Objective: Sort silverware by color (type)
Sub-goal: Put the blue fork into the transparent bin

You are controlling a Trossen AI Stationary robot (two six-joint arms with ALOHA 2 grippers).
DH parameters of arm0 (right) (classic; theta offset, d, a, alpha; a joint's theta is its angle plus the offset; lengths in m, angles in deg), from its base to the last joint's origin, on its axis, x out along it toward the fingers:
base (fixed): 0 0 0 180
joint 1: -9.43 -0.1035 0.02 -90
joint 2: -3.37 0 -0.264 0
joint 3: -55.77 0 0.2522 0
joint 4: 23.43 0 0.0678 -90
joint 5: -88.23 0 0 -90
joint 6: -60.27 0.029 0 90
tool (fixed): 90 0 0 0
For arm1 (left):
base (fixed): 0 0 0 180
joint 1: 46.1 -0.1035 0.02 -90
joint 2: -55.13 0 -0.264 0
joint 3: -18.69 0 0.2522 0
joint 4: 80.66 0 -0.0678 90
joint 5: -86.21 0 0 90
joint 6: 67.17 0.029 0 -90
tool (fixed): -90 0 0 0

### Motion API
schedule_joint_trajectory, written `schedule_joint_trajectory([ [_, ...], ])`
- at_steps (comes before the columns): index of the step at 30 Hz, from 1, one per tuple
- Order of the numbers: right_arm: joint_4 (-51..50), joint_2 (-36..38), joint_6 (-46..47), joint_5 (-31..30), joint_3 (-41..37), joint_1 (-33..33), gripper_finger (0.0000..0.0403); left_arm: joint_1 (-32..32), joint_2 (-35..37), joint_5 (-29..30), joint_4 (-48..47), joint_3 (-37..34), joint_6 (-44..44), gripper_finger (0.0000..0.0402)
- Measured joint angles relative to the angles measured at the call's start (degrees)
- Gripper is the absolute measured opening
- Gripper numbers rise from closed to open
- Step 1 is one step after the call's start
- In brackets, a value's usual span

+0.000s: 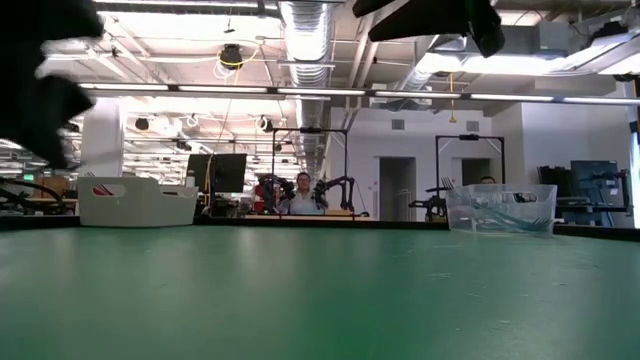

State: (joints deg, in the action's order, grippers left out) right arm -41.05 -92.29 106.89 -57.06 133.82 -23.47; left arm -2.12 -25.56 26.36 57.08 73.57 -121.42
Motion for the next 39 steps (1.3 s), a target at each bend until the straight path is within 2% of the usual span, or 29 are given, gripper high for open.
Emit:
schedule_joint_trajectory([
  [3,0.0,0.0,1.4,0.0,0.0,0.8,0.0161,-2.0,4.5,11.1,0.9,-0.1,5.9,0.0002],
  [7,1.8,0.0,1.8,-0.3,0.0,1.7,0.0161,-3.6,10.5,26.3,7.0,0.0,15.6,0.0001],
  [10,6.4,-0.5,-0.5,-0.4,0.0,2.7,0.0161,-4.7,13.1,30.5,14.5,0.0,25.8,0.0001],
  [12,11.6,-2.3,-4.4,-0.4,0.0,3.6,0.0161,-5.9,13.6,26.7,19.3,0.1,34.0,0.0001],
  [14,17.2,-4.3,-10.6,0.3,-0.1,4.1,0.0164,-7.0,13.3,18.3,22.7,0.1,41.8,0.0001],
  [17,29.0,-7.3,-21.4,5.4,0.0,5.1,0.0172,-8.1,12.9,9.3,27.6,0.1,46.4,0.0001],
  [21,45.5,-11.8,-33.2,10.9,0.0,5.6,0.0183,-8.7,13.0,6.3,32.6,0.1,47.6,0.0],
  [25,56.4,-15.3,-41.8,14.9,1.1,6.1,0.0187,-8.6,13.0,4.1,35.3,0.1,50.3,0.0],
  [29,57.5,-16.9,-45.7,17.4,4.0,6.5,0.0187,-8.8,13.0,3.5,36.0,0.2,50.5,0.0],
  [34,52.5,-17.0,-46.7,19.1,7.2,7.0,0.0181,-8.8,13.0,3.1,36.0,0.2,50.1,0.0],
  [36,49.8,-17.0,-46.5,18.9,8.2,7.3,0.0161,-8.8,13.0,3.1,36.0,0.2,49.7,0.0],
  [39,46.3,-17.0,-46.7,17.4,9.4,7.2,0.0095,-8.8,13.0,3.7,36.0,0.2,49.0,0.0],
])
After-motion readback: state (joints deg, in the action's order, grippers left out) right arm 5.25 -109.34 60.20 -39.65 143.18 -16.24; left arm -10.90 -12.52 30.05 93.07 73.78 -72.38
